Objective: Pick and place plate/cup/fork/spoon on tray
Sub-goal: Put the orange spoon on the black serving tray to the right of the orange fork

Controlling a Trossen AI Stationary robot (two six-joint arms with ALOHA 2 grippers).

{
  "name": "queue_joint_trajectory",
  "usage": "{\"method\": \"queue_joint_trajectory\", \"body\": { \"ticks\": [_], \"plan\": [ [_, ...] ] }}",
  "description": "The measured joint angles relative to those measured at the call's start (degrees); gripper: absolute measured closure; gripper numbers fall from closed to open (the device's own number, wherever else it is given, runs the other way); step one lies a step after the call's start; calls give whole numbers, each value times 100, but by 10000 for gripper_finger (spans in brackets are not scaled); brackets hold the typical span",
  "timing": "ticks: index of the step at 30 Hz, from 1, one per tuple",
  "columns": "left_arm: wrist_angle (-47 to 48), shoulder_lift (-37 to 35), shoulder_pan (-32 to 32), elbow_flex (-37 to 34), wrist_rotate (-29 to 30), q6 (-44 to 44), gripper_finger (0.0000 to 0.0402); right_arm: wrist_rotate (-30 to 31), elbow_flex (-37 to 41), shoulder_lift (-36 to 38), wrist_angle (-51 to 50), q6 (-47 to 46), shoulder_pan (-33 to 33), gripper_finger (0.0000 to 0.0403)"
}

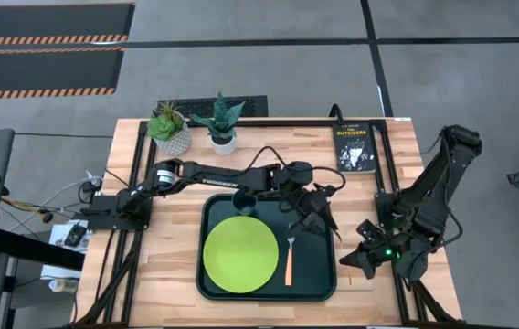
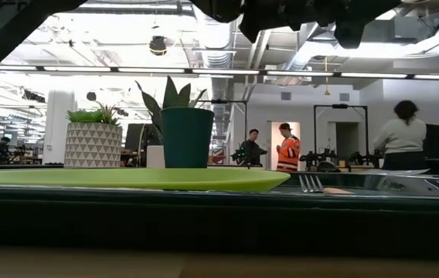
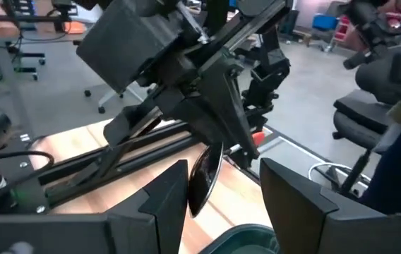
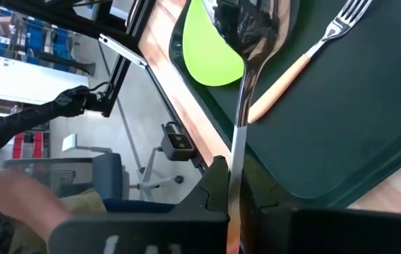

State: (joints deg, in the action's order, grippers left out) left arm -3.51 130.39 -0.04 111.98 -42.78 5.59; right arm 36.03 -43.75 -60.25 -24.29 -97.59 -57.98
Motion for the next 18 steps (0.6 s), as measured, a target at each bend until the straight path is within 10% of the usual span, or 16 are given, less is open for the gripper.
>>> {"method": "queue_joint_trajectory", "body": {
  "ticks": [11, 18],
  "plan": [
    [-17, 0, 23, 0, 402, 24, 247, 3, 0, 0, -58, 42, 0, 388],
    [-4, 0, -22, 0, 316, 200, 323, -7, 0, 0, -73, 70, 48, 386]
  ]
}}
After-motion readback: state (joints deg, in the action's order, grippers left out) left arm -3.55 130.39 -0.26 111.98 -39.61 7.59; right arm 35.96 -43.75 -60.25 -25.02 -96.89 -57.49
